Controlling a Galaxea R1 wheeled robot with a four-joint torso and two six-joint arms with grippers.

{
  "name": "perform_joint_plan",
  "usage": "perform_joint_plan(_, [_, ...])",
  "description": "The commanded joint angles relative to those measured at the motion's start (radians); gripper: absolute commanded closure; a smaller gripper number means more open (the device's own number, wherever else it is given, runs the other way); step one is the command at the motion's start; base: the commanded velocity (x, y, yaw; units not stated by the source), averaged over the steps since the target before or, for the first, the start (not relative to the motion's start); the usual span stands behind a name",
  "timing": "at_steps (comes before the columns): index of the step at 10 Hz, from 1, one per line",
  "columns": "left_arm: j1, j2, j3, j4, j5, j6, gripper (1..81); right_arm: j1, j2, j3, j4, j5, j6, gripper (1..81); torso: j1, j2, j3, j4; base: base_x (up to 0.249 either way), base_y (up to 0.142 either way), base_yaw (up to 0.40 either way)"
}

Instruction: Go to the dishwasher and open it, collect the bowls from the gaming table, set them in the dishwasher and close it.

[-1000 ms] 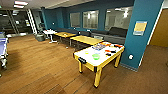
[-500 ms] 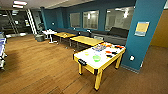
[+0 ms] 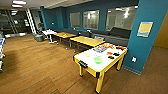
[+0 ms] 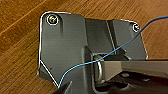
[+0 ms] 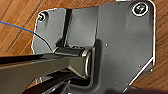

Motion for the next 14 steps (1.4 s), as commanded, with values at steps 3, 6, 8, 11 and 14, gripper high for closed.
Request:
perform_joint_plan(3, [-0.030,-0.008,0.004,0.009,0.047,-0.002,1.0,0.044,-0.002,0.007,-0.012,-0.058,-0.002,1.0,0.000,0.000,0.000,0.000,0.137,0.069,0.000])
perform_joint_plan(6, [-0.030,-0.008,0.004,0.008,0.047,-0.002,1.0,0.043,-0.002,0.007,-0.012,-0.058,-0.002,1.0,0.000,0.000,0.000,0.000,0.137,0.069,0.000])
perform_joint_plan(8, [-0.030,-0.007,0.004,0.008,0.047,-0.002,1.0,0.043,-0.002,0.005,-0.014,-0.058,-0.002,1.0,0.000,0.000,0.000,0.000,0.137,0.069,0.000])
perform_joint_plan(11, [-0.030,-0.007,0.004,0.008,0.047,-0.002,1.0,0.043,-0.002,0.005,-0.012,-0.058,-0.002,1.0,0.000,0.000,0.000,0.000,0.137,0.069,0.000])
perform_joint_plan(14, [-0.031,-0.007,0.004,0.000,0.047,-0.002,1.0,0.043,-0.003,0.005,-0.005,-0.056,-0.001,1.0,0.000,0.000,0.000,0.000,0.137,0.069,0.000])
